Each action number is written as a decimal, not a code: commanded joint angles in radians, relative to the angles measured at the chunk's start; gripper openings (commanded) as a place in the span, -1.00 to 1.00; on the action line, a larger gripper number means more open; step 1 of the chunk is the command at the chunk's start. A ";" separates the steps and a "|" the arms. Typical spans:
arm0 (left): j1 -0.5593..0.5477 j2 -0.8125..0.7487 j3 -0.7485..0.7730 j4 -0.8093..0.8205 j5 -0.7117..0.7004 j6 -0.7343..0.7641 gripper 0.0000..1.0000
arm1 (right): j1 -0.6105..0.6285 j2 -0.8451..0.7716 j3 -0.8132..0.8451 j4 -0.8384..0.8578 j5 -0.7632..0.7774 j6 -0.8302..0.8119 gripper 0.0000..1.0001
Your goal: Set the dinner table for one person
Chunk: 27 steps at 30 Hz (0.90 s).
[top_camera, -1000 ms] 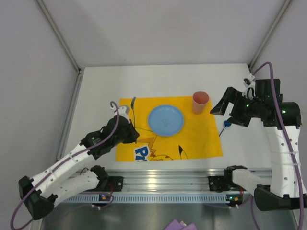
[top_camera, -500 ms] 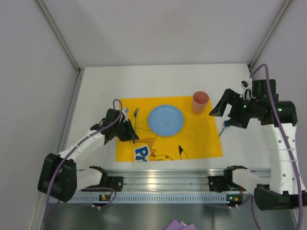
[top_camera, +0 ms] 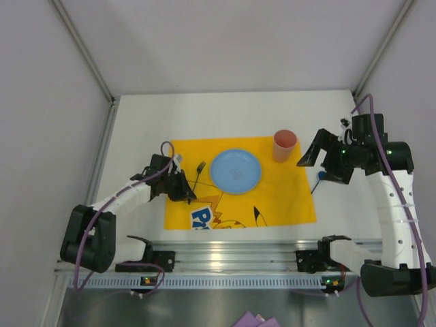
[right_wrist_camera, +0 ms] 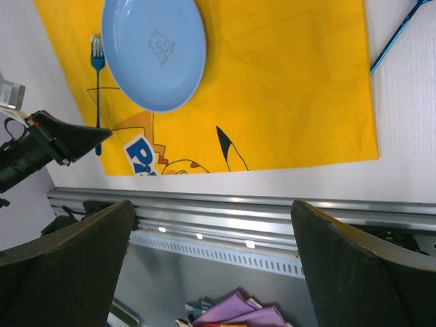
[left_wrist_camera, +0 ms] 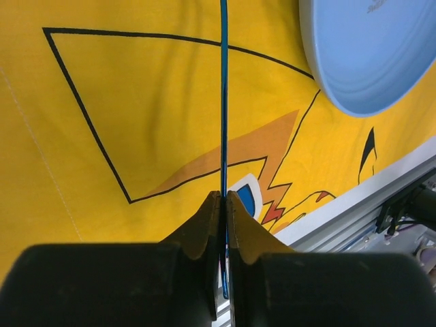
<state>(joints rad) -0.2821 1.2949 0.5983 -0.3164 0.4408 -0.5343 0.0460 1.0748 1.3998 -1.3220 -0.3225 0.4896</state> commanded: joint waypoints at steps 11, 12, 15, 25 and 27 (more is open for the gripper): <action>0.006 -0.151 -0.066 -0.036 -0.168 -0.148 -1.00 | 0.009 0.027 -0.073 0.086 0.057 0.015 1.00; 0.006 -0.146 -0.069 -0.036 -0.163 -0.145 -1.00 | 0.009 0.030 -0.071 0.087 0.063 0.015 0.99; 0.006 -0.125 -0.075 -0.026 -0.156 -0.135 -0.86 | 0.009 0.037 -0.081 0.093 0.074 0.018 0.99; 0.006 -0.131 -0.032 -0.076 -0.205 -0.113 0.19 | 0.000 0.017 -0.281 0.206 0.215 0.036 1.00; 0.006 -0.153 -0.022 -0.095 -0.211 -0.121 0.19 | -0.021 0.020 -0.350 0.242 0.232 0.059 0.99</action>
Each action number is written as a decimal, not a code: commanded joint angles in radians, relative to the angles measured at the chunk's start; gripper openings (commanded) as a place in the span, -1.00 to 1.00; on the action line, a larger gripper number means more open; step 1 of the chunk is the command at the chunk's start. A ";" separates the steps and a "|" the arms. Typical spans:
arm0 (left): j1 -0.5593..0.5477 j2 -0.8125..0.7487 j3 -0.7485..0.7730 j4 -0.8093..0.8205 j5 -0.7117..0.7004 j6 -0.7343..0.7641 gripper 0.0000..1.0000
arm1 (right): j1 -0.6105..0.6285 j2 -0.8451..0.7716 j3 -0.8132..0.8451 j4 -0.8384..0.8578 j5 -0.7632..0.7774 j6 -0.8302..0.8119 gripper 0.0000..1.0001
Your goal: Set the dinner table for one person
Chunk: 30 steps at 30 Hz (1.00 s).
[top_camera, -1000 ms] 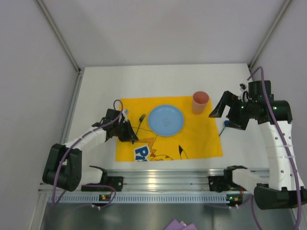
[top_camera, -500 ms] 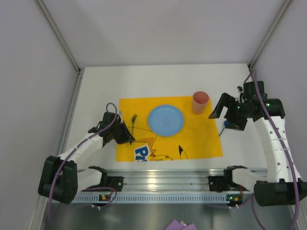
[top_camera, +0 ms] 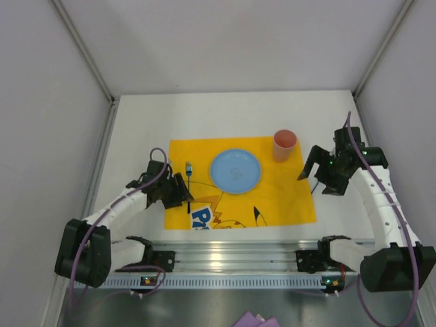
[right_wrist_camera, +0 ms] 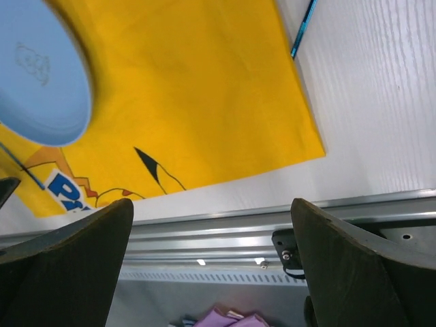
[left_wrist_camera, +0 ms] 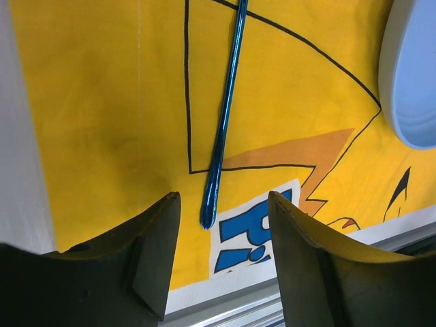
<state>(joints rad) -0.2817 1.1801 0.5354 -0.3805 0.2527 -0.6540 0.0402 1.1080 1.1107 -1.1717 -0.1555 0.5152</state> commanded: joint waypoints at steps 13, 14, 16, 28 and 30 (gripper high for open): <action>0.006 -0.016 0.267 -0.109 -0.014 0.043 0.11 | -0.115 0.231 -0.071 0.271 0.278 0.062 0.93; 0.006 0.002 0.293 -0.113 -0.010 0.048 0.11 | -0.118 0.255 -0.060 0.282 0.292 0.062 0.90; 0.006 0.021 0.316 -0.115 0.000 0.063 0.11 | -0.122 0.336 -0.046 0.314 0.307 0.060 0.86; 0.007 0.124 0.399 -0.133 -0.012 0.129 0.08 | -0.115 0.690 0.024 0.422 0.349 0.095 -0.39; 0.009 0.130 0.400 -0.135 -0.018 0.134 0.08 | -0.115 0.702 0.028 0.420 0.378 0.083 -0.74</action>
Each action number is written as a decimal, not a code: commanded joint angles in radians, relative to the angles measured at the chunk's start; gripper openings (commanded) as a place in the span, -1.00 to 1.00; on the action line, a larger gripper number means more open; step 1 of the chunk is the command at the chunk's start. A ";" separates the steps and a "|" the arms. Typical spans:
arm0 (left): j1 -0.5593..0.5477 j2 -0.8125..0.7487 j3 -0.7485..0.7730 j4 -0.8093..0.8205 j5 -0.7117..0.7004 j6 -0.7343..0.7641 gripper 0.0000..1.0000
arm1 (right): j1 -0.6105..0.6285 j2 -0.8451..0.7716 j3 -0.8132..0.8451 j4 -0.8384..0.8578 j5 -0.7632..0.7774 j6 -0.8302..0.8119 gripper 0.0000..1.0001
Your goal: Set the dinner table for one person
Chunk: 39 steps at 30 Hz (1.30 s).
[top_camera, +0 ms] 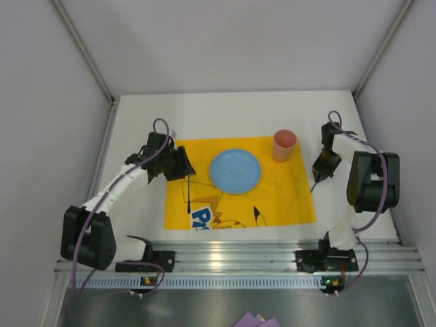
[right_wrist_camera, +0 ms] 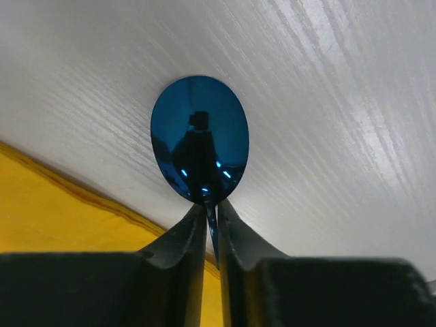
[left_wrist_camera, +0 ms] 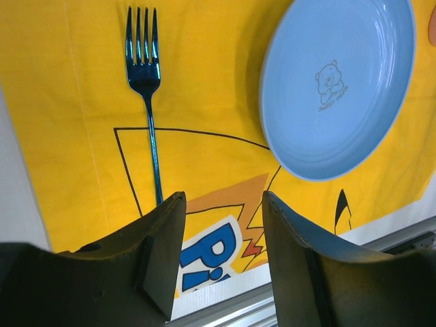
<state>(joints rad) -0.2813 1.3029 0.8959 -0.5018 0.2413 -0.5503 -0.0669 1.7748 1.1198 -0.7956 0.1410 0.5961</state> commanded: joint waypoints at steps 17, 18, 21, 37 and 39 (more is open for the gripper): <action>0.011 0.022 0.115 0.006 0.069 0.007 0.04 | 0.059 -0.314 0.207 -0.234 0.273 -0.104 -1.00; 0.011 0.015 0.112 0.003 0.069 0.006 0.04 | 0.091 -0.359 0.210 -0.261 0.281 -0.108 -1.00; 0.011 -0.022 0.103 -0.013 0.061 0.003 0.04 | 0.200 -0.444 0.209 -0.326 0.336 -0.108 -1.00; 0.011 -0.264 0.051 -0.127 -0.014 -0.039 0.04 | 0.647 -0.581 -0.078 -0.016 0.126 -0.025 -1.00; 0.011 -0.284 0.049 -0.156 -0.026 -0.042 0.04 | 0.647 -0.536 -0.084 0.051 0.109 -0.027 -1.00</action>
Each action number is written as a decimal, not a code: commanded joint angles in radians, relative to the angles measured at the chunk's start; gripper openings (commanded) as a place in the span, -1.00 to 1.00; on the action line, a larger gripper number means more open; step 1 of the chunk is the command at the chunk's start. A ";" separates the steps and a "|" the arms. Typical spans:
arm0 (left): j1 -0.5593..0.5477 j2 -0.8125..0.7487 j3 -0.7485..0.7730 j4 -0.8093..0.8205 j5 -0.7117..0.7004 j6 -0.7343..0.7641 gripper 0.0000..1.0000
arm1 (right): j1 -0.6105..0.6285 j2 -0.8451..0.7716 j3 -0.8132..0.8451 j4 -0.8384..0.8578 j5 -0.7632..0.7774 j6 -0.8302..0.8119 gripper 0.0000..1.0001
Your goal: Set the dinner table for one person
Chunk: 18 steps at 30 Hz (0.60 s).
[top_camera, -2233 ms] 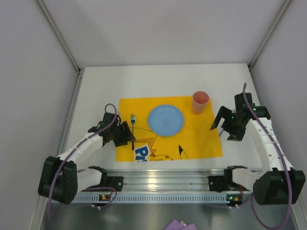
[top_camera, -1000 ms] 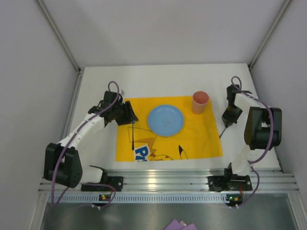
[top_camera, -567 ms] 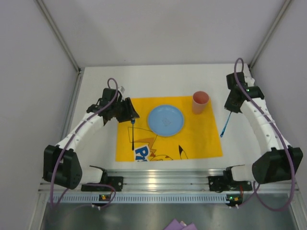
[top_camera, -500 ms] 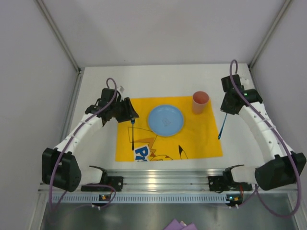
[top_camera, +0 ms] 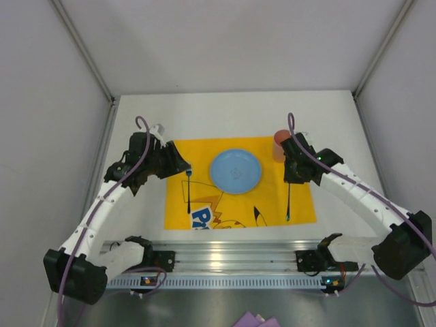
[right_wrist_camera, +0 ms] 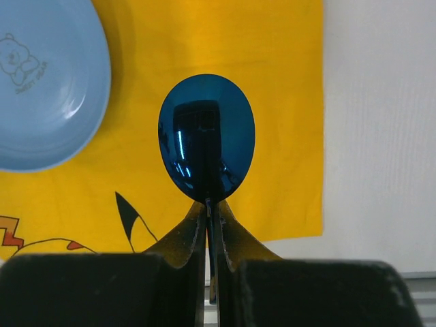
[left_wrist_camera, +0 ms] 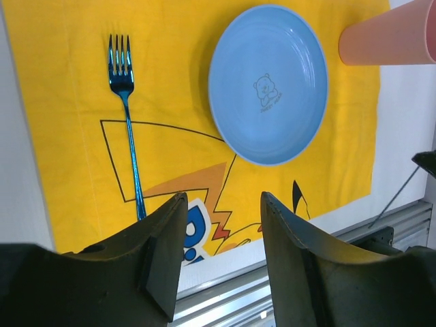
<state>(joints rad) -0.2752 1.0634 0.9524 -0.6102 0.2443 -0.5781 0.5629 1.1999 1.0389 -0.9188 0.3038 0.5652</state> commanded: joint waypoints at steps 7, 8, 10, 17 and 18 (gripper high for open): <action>0.005 -0.128 -0.007 -0.108 -0.077 -0.011 0.04 | 0.015 0.214 0.061 0.264 -0.088 -0.019 -1.00; 0.005 -0.132 -0.007 -0.112 -0.085 -0.011 0.04 | 0.017 0.243 0.069 0.267 -0.088 -0.025 -1.00; 0.005 -0.144 -0.007 -0.118 -0.097 -0.009 0.04 | 0.017 0.266 0.085 0.271 -0.083 -0.039 -1.00; 0.005 -0.135 -0.007 -0.112 -0.103 -0.009 0.05 | 0.017 0.346 0.112 0.273 -0.069 -0.062 -0.97; 0.005 -0.132 -0.007 -0.111 -0.103 -0.008 0.05 | 0.017 0.351 0.116 0.273 -0.066 -0.062 -0.78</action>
<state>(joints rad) -0.2752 0.9298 0.9440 -0.7235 0.1551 -0.5816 0.5632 1.5410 1.1019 -0.6800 0.2226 0.5217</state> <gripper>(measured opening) 0.524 0.046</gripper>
